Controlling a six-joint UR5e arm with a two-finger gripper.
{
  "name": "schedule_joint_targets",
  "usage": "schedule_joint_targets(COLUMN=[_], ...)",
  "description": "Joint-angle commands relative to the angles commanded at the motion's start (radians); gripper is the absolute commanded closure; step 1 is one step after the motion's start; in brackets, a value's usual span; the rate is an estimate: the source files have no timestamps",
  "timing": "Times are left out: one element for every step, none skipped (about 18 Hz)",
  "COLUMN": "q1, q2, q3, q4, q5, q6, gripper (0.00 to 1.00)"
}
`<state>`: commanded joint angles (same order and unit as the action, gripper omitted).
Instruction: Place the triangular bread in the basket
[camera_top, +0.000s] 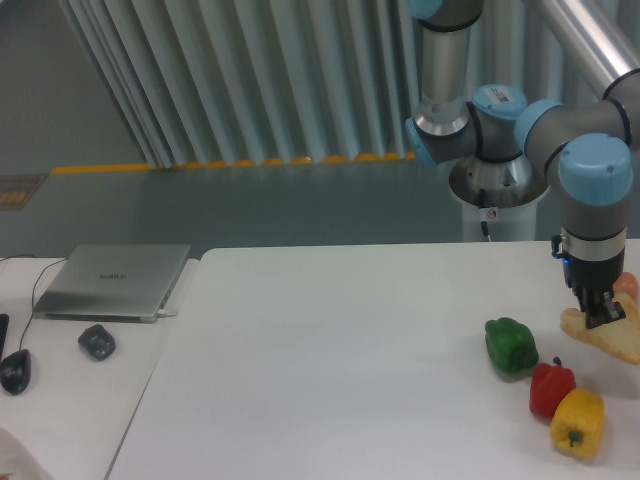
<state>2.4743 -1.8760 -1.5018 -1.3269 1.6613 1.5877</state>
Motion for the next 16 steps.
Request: schedule_joint_targets(q1=[0.012,0.026,0.038,0.064,0.09,0.122,0.144,0.158,0.169,0.17,0.172,0.176,0.184,0.192,0.195,0.207], q2=[0.0,0.008,0.003,0.0,0.003,0.005,0.005,0.005,0.003,-0.005,-0.006,-0.009,-0.015,-0.026,-0.032,-0.031], q3=[0.014,0.029,0.053,0.076,0.083,0.08,0.08,0.077,0.077,0.084,0.08,0.08,0.08,0.08,0.078,0.075], q4=[0.002,0.014,0.052,0.093,0.118,0.135,0.138,0.14,0.143,0.155,0.175,0.193,0.207,0.23,0.256,0.268], q5=[0.0,0.002,0.009,0.02,0.02,0.011,0.005,0.003,0.003,0.005,0.005,0.005,0.005,0.014,0.018,0.028], q6=[-0.002,-0.006,0.003,0.006,0.011,0.018,0.046,0.089,0.104,0.101,0.101,0.106,0.101,0.106,0.103,0.116], gripper=[0.98,0.98,0.99,1.0,1.0,1.0,1.0,1.0,1.0,1.0,1.0,1.0,1.0,1.0,1.0,1.0])
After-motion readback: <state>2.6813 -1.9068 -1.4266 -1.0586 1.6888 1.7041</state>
